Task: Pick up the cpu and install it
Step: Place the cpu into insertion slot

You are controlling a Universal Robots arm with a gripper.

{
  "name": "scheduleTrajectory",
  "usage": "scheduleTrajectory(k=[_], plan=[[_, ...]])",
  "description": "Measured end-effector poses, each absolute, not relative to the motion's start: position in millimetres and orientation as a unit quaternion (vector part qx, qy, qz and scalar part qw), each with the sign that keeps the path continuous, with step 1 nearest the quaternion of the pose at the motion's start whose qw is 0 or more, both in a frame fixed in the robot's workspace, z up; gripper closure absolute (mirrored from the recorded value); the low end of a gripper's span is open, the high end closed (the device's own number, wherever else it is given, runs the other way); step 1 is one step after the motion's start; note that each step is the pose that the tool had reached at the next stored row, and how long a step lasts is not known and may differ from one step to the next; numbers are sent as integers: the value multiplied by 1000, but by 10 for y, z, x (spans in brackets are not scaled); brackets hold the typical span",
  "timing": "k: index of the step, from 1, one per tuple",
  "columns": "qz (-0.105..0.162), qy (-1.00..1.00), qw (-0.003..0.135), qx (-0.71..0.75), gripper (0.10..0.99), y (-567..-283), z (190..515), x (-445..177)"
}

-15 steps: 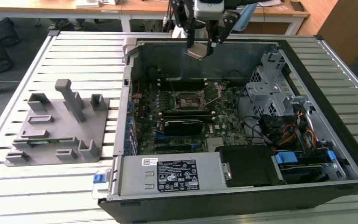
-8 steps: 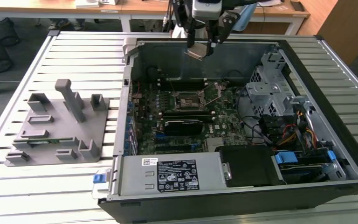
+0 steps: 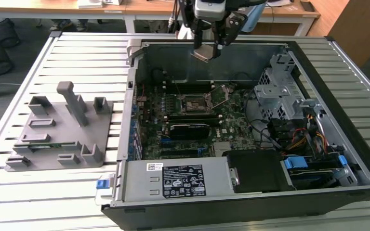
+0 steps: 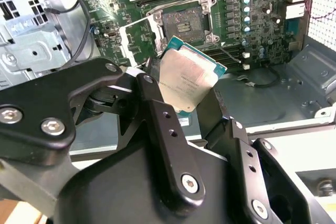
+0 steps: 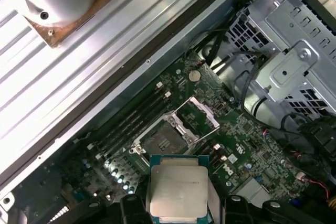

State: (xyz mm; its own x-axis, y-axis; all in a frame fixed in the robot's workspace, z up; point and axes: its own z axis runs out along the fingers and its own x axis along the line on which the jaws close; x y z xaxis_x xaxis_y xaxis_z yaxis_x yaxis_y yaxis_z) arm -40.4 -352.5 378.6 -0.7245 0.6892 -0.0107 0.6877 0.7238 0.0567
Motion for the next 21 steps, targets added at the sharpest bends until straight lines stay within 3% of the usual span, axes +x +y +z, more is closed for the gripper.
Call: scheduleTrajectory(k=[21], plan=[[23,893,18,450,561,-3525,3777,-404]])
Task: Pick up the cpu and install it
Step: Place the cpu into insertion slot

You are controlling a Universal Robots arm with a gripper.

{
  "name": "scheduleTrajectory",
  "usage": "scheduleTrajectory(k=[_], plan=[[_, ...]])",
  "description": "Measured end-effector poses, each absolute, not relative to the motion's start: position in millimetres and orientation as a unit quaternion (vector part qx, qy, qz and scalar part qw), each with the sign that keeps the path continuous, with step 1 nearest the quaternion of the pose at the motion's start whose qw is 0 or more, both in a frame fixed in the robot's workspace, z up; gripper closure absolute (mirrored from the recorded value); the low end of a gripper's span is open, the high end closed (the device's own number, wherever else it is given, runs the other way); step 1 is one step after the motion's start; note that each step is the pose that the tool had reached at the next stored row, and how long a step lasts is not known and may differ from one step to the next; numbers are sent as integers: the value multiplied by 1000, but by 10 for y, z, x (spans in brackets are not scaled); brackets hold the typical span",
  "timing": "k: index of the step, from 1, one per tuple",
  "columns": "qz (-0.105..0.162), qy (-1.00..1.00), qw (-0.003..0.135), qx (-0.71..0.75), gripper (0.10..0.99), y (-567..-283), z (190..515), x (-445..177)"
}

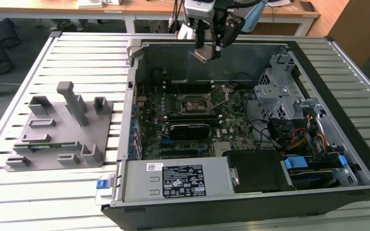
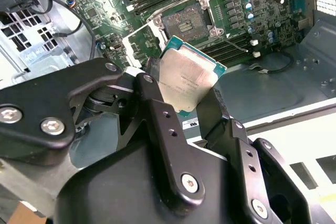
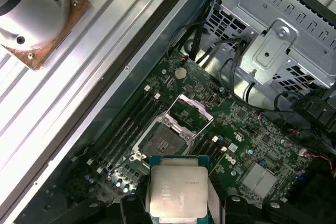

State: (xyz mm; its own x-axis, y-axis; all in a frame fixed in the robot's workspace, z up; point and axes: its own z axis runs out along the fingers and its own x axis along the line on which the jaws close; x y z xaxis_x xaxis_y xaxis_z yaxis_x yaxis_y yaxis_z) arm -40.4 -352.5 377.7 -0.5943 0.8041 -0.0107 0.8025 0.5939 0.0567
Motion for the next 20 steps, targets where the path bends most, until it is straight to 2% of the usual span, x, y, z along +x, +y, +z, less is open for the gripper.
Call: scheduleTrajectory(k=[20], plan=[[22,861,19,508,561,-3525,3774,-404]])
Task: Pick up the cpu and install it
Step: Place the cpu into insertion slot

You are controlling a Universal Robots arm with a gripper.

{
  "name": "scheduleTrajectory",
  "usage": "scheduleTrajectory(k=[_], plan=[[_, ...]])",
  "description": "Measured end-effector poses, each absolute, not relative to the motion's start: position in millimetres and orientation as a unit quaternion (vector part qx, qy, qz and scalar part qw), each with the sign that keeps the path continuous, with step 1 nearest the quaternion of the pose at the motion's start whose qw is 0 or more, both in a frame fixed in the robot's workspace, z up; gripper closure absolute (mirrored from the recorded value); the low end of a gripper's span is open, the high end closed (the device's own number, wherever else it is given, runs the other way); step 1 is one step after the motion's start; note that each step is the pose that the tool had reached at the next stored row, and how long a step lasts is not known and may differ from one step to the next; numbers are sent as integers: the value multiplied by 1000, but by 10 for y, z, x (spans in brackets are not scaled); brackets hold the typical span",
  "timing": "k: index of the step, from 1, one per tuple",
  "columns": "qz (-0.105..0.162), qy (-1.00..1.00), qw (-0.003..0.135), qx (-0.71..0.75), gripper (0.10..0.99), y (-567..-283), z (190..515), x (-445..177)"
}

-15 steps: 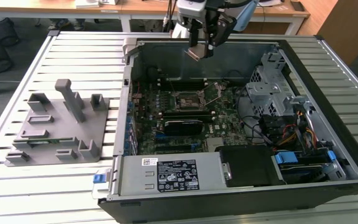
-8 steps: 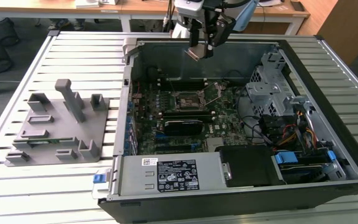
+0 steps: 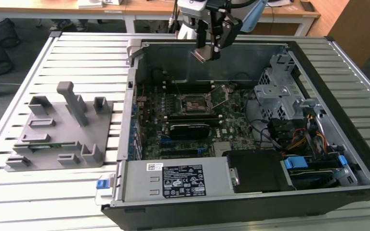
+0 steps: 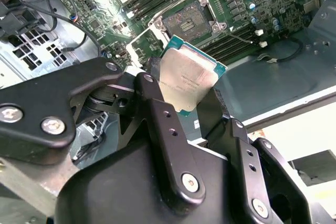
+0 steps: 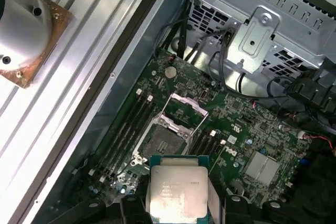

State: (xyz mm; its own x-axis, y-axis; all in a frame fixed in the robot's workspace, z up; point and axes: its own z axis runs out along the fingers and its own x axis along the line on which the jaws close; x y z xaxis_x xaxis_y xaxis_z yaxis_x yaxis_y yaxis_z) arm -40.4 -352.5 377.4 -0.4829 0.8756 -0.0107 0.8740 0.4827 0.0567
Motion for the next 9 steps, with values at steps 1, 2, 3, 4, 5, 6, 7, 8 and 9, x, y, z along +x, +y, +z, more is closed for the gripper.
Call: scheduleTrajectory(k=[1,2,3,4,5,6,7,8,9], plan=[[22,859,19,511,561,-3525,3773,-404],[22,857,19,514,561,-3525,3773,-404],[21,855,19,517,561,-3525,3773,-404],[21,854,19,520,561,-3525,3772,-404],[21,851,19,524,561,-3525,3772,-404],[21,849,20,527,561,-3525,3771,-404],[21,847,20,531,561,-3525,3771,-404],[21,844,20,535,561,-3525,3770,-404],[21,842,20,539,561,-3525,3769,-404]])
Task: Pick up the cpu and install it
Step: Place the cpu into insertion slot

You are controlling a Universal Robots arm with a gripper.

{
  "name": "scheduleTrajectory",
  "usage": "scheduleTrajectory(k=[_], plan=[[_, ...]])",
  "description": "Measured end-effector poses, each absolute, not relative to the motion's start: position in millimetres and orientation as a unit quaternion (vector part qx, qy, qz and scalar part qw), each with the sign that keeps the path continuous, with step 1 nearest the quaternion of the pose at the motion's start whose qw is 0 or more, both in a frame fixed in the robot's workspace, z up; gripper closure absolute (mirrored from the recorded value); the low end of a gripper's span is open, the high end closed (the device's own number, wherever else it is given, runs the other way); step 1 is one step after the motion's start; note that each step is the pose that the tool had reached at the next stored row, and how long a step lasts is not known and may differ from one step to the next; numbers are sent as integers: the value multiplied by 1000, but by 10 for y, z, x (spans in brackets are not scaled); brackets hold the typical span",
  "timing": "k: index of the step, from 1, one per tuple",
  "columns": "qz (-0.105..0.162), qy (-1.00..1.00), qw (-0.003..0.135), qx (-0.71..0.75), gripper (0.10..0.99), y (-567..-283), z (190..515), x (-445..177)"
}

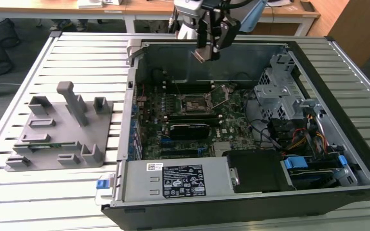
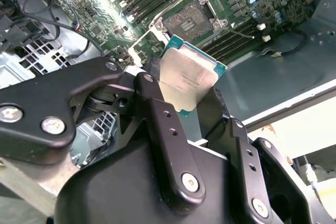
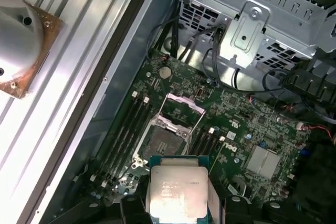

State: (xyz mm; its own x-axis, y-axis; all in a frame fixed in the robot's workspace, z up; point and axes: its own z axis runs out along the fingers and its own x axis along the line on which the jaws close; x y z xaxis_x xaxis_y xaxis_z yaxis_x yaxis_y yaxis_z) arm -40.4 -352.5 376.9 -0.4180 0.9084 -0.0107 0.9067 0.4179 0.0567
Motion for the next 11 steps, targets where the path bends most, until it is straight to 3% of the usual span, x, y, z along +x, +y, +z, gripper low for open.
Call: scheduleTrajectory(k=[11], plan=[[20,807,21,589,561,-3523,3757,-404]])
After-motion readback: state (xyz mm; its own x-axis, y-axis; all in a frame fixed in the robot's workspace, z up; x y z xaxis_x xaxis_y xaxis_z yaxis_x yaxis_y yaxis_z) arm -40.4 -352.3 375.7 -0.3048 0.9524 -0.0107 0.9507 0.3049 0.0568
